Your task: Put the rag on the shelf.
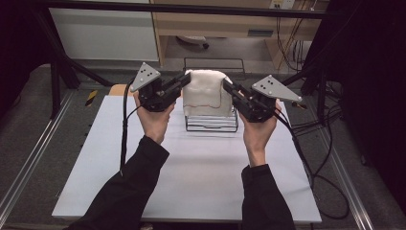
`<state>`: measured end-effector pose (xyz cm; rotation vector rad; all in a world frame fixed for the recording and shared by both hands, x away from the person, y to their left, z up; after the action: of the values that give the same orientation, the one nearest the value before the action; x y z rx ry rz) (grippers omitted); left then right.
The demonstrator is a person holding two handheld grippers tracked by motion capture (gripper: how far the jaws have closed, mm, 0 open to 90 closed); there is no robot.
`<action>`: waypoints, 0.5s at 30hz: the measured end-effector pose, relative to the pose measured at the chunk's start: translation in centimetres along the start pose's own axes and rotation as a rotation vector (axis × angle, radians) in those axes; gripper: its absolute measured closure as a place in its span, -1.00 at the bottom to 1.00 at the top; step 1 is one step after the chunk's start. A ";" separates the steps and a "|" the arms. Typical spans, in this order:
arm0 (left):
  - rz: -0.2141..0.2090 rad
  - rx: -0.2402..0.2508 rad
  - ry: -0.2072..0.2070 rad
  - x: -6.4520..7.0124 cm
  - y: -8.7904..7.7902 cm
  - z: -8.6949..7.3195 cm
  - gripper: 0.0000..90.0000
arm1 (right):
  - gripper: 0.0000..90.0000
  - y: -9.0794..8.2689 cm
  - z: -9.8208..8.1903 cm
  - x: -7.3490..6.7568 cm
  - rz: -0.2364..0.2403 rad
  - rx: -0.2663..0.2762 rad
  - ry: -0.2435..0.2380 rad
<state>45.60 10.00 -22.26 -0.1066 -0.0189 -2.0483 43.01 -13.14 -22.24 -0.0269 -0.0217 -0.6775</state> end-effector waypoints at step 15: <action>0.016 0.045 0.004 0.1 0.9 2.4 0.84 | 0.79 0.5 2.6 0.8 -0.022 0.038 -0.029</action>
<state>46.54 9.67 -19.90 -0.0742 -0.0608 -2.0309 43.92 -13.13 -19.63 -0.0004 -0.0631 -0.6981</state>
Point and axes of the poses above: each handheld gripper's, and its own axes: y roughly forward along the jaws, z roughly out of its top, x roughly to its right, the point moved 3 cm from there along y, roughly forward along the jaws, and after that the axes turned 15 degrees about z, right-handed, at the moved point
